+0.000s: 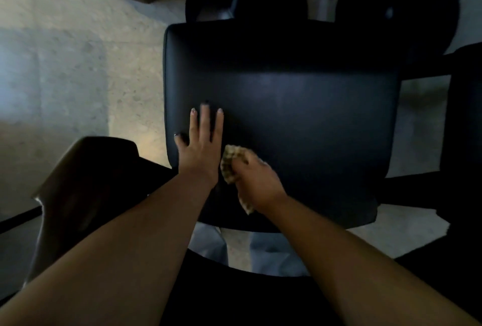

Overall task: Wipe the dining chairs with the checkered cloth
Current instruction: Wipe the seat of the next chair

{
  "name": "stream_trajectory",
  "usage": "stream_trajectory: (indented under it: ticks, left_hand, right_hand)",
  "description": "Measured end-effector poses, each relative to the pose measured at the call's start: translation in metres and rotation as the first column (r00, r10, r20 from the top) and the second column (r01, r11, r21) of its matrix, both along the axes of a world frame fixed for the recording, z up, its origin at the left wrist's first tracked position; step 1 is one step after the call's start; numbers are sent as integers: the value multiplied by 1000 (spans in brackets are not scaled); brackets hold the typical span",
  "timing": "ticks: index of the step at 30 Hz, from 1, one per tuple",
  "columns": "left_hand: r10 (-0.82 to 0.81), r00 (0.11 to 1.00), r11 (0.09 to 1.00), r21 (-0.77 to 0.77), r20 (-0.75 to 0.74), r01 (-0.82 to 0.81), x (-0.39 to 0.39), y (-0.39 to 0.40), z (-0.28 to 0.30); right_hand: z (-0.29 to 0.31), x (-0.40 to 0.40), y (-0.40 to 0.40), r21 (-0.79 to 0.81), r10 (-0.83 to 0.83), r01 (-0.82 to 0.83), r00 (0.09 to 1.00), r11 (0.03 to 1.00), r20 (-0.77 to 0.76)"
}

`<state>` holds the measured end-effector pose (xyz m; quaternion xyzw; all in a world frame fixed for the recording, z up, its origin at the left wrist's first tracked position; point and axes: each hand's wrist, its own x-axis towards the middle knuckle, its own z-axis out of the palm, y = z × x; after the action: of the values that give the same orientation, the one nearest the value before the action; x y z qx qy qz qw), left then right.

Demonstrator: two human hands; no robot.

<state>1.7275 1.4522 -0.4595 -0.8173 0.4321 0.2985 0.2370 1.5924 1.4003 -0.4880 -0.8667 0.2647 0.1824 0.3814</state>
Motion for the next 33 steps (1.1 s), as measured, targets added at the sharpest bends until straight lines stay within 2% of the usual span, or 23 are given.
stream_trajectory:
  ticks: [1, 3, 5, 7, 9, 10, 12, 13, 14, 15, 17, 19, 20, 21, 23, 25, 26, 27, 29, 30, 31, 33]
  left_hand:
    - [72, 997, 997, 7, 28, -72, 2, 1, 2]
    - [252, 967, 967, 29, 37, -253, 8, -2, 4]
    - [366, 929, 929, 73, -51, -362, 14, -11, 1]
    - [368, 926, 929, 81, -88, -362, 17, -16, -3]
    - [357, 930, 934, 53, -86, -354, 16, -16, -6]
    - [357, 930, 934, 41, -82, -355, 15, -14, -7]
    - [341, 938, 940, 42, -68, -338, 15, -13, -7]
    - [333, 941, 943, 47, -66, -330, 15, -12, -7]
    - [332, 941, 943, 44, -67, -329, 15, -13, -7]
    - [334, 940, 942, 36, -66, -333, 15, -13, -7]
    - [338, 939, 941, 27, -66, -337, 15, -13, -7]
    - [329, 942, 944, 33, -64, -328, 15, -13, -7]
    - [324, 944, 946, 38, -64, -322, 16, -13, -6]
    - [318, 946, 948, 43, -65, -315, 16, -13, -6]
    - [297, 953, 955, 45, -60, -294, 17, -13, -6]
    - [309, 948, 951, 28, -71, -308, 16, -11, -6]
    - [336, 938, 942, 9, -82, -336, 15, -11, -7]
    - [361, 928, 932, -12, -93, -363, 15, -9, -7]
    - [374, 922, 925, -34, -102, -379, 15, -8, -8]
    - [367, 925, 928, -33, -97, -371, 15, -8, -8]
    - [362, 928, 930, -30, -92, -366, 15, -9, -8]
    - [368, 925, 928, -26, -93, -371, 15, -10, -8]
  right_hand:
    - [3, -6, -6, 11, -21, 21, 1000, 1000, 3]
    - [10, -13, -41, -82, -246, 250, 967, 965, 62]
    - [17, -22, -106, -259, -541, 577, 817, 775, 200]
    - [16, -31, -178, -362, -728, 762, 635, 537, 258]
    - [8, -32, -225, -428, -868, 832, 462, 353, 183]
    - [2, -28, -235, -461, -913, 839, 387, 290, 130]
    - [-8, -8, -232, -502, -949, 836, 303, 222, 84]
    - [-9, 6, -223, -498, -948, 840, 301, 215, 99]
    - [-10, 24, -209, -483, -934, 842, 336, 238, 125]
    - [-11, 41, -190, -468, -900, 832, 409, 299, 152]
    - [-10, 74, -139, -418, -761, 744, 627, 522, 165]
    - [-6, 95, -86, -331, -514, 519, 851, 788, 109]
    - [-3, 100, -65, -282, -358, 364, 931, 888, 74]
    - [-3, 99, -53, -242, -205, 209, 978, 948, 44]
    - [-3, 90, -62, -183, -5, 14, 999, 983, 52]
    - [-1, 77, -99, -187, -53, 81, 987, 979, 150]
    - [0, 68, -126, -228, -166, 212, 964, 950, 206]
    - [1, 58, -157, -264, -328, 394, 908, 880, 262]
    - [4, 33, -217, -257, -642, 729, 682, 635, 350]
    - [5, 27, -235, -257, -742, 812, 583, 524, 332]
    - [1, 26, -245, -312, -796, 834, 538, 455, 277]
    - [-11, 41, -240, -426, -840, 809, 513, 406, 175]
